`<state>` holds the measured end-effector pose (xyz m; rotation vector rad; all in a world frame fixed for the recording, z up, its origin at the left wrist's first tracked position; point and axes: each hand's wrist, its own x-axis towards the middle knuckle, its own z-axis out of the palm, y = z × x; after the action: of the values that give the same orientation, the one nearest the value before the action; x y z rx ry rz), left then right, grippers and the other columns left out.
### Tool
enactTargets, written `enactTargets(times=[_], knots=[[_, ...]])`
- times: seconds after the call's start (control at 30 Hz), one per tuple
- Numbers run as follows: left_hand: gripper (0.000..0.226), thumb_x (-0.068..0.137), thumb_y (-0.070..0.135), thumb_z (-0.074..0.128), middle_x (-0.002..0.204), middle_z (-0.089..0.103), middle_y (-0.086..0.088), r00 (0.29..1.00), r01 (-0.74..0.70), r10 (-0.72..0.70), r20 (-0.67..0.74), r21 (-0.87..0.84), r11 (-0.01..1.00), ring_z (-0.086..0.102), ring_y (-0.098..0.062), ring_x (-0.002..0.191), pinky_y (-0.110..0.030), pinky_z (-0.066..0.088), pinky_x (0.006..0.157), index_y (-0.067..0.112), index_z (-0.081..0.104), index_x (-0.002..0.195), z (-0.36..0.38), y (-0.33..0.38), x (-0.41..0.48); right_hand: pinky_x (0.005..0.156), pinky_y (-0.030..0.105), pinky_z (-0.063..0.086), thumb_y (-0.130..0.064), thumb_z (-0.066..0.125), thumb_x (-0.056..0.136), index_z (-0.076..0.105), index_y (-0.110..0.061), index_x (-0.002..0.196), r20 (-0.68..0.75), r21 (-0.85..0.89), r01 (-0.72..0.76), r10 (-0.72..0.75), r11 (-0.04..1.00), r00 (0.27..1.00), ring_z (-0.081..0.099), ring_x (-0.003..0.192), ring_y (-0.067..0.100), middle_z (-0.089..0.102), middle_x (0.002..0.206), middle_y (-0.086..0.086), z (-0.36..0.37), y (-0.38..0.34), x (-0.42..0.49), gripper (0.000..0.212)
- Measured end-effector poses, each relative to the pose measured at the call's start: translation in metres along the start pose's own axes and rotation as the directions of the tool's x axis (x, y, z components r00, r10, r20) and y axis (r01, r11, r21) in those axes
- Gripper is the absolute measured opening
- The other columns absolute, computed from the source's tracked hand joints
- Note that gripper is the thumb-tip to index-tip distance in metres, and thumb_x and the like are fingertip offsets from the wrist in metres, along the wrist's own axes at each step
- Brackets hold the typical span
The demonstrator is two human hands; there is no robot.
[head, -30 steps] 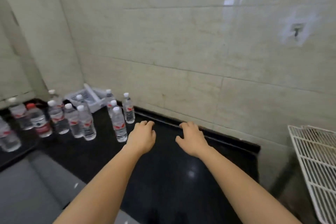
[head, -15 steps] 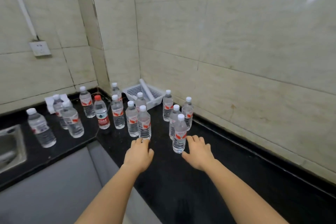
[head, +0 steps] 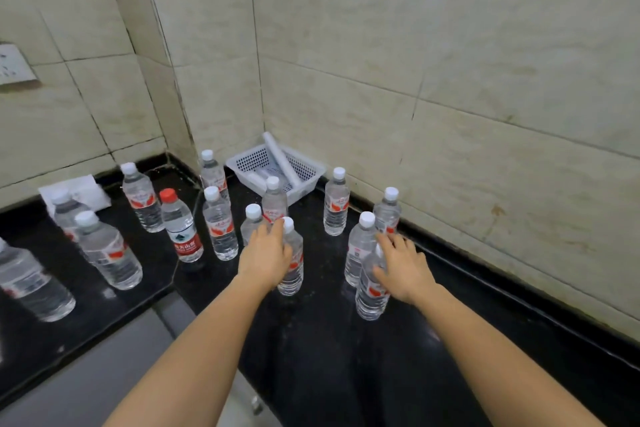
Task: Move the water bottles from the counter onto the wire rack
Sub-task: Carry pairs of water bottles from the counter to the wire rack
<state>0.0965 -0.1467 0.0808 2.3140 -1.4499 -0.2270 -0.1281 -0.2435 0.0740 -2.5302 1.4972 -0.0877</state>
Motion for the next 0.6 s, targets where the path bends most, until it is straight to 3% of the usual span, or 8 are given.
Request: enactTargets(times=[0.17,0.3,0.43,0.6], knots=[[0.053,0.096,0.028,0.042,0.137,0.040,-0.019,0.994,-0.066,0.059,0.097,0.069,0.995,0.043,-0.036,0.123,-0.049,0.046,0.092,0.019,0.025,0.145,0.006,-0.007,0.034,0.091,0.043,0.042,-0.037,0.044,0.095,0.024,-0.021,0.145,-0.059,-0.064,-0.004,0.001,0.998,0.998,0.046,0.115,0.029,0.047,0.130,0.009,0.009,0.004,0.002,0.056],[0.039,0.096,0.026,0.045,0.125,0.053,-0.018,0.982,-0.146,0.134,0.136,0.079,0.986,0.053,-0.034,0.111,-0.045,0.047,0.087,0.012,0.042,0.133,0.007,-0.013,0.053,0.085,0.038,0.043,-0.032,0.040,0.099,0.029,-0.015,0.141,-0.113,-0.158,0.020,-0.038,0.987,0.993,0.050,0.109,0.027,0.050,0.122,0.007,0.018,0.003,-0.004,0.047],[0.033,0.096,0.035,0.046,0.114,0.058,-0.015,0.951,-0.278,0.242,0.193,0.193,0.941,0.058,-0.032,0.103,-0.041,0.048,0.082,0.008,0.049,0.115,0.008,-0.016,0.060,0.082,0.036,0.041,-0.028,0.047,0.096,0.042,-0.011,0.125,-0.118,-0.097,-0.026,0.015,0.995,0.993,0.050,0.106,0.028,0.052,0.116,0.009,0.020,-0.002,-0.016,0.034],[0.034,0.093,0.041,0.049,0.109,0.057,-0.010,0.861,-0.491,0.448,0.239,0.165,0.856,0.057,-0.027,0.100,-0.037,0.046,0.077,0.011,0.050,0.109,0.016,0.000,0.049,0.077,0.037,0.043,-0.036,0.054,0.092,0.047,-0.010,0.107,-0.081,0.063,-0.192,0.197,0.979,0.977,0.054,0.101,0.029,0.059,0.110,0.011,0.001,0.005,-0.047,0.031]])
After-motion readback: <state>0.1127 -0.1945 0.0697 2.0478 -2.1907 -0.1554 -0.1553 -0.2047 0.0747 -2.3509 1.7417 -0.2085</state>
